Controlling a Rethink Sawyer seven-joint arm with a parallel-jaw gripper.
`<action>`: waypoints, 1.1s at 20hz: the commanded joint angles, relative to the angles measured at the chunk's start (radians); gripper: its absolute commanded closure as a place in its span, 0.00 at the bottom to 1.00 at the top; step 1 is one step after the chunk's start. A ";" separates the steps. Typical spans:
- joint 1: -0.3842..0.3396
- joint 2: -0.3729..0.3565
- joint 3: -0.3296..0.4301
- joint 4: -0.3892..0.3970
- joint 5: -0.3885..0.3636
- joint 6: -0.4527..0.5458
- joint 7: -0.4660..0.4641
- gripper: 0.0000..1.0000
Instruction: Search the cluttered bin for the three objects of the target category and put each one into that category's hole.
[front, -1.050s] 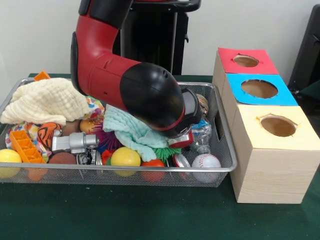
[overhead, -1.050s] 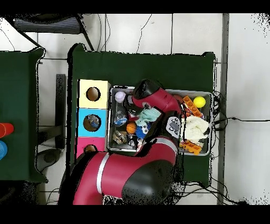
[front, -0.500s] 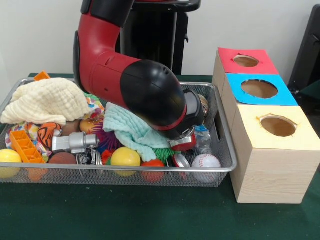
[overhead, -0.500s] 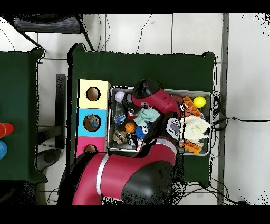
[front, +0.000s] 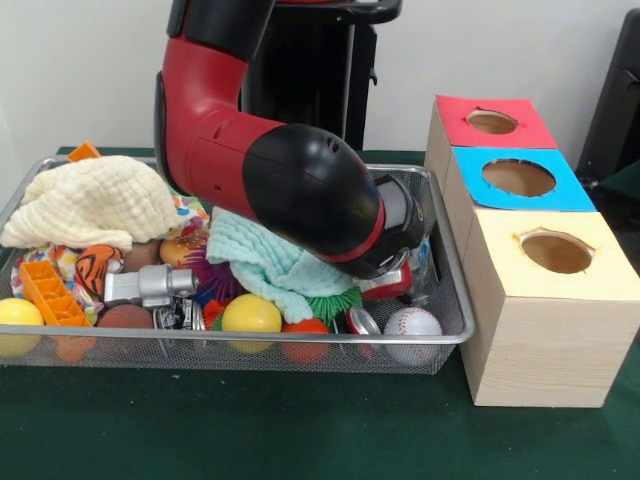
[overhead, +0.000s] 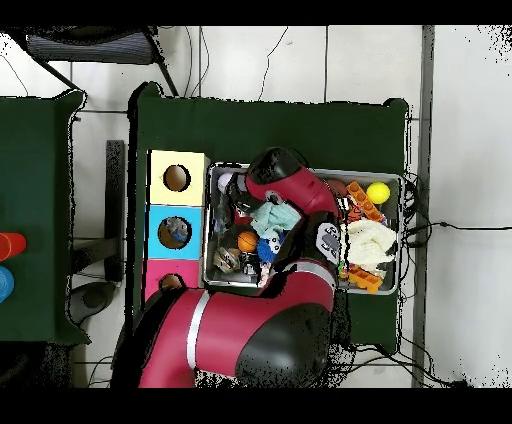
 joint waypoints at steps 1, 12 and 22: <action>-0.010 0.046 0.171 0.037 0.056 0.104 0.228 0.00; -0.014 0.084 0.146 -0.015 -0.010 0.047 0.132 0.00; 0.022 0.039 -0.027 -0.105 -0.273 -0.041 -0.055 0.00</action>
